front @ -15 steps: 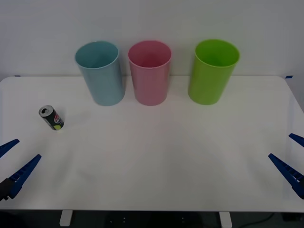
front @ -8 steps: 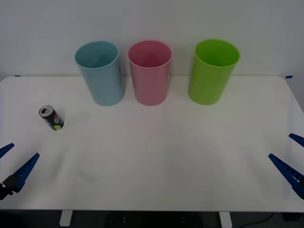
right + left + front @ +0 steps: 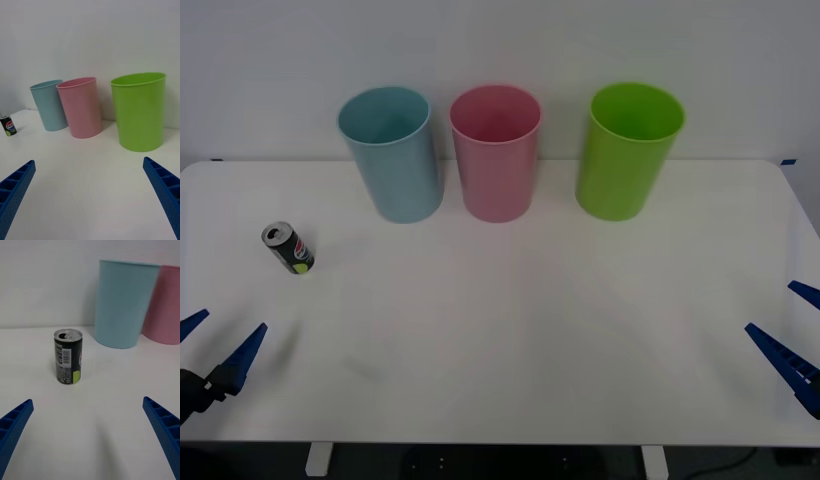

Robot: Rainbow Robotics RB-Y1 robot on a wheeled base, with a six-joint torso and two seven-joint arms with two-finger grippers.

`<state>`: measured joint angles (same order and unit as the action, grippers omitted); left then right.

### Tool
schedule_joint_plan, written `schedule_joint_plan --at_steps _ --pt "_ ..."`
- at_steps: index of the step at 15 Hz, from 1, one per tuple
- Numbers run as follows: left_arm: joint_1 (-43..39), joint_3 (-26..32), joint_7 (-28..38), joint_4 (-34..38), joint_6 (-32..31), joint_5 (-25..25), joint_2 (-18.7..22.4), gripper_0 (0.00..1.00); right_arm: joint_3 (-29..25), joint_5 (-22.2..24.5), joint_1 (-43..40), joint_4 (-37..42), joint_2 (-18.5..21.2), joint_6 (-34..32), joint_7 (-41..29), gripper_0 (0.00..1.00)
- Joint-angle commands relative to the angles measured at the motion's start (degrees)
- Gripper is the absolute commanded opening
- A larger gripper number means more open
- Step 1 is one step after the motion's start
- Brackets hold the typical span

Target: Grasp the object on the table and drop it into the matching bin: aluminum can to the light blue bin, PET bottle to the pink bin.

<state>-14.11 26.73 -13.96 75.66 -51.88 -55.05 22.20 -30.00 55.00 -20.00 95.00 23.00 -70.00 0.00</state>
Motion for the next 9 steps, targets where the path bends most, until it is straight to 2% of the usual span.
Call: schedule_joint_plan --at_steps 1,4,9 --pt "-0.1 -2.4 -0.4 -0.2 5.2 3.0 -0.3 1.0 0.0 0.0 0.0 0.0 0.0 0.0 0.0 1.0" --pt "0.0 -3.3 -0.7 -0.2 8.1 5.5 -0.4 1.0 0.0 0.0 0.0 0.0 0.0 0.0 0.0 1.0" --pt "2.3 -6.0 -0.9 -0.2 14.6 5.7 -0.6 1.0 0.0 0.0 0.0 0.0 0.0 0.0 0.0 1.0"
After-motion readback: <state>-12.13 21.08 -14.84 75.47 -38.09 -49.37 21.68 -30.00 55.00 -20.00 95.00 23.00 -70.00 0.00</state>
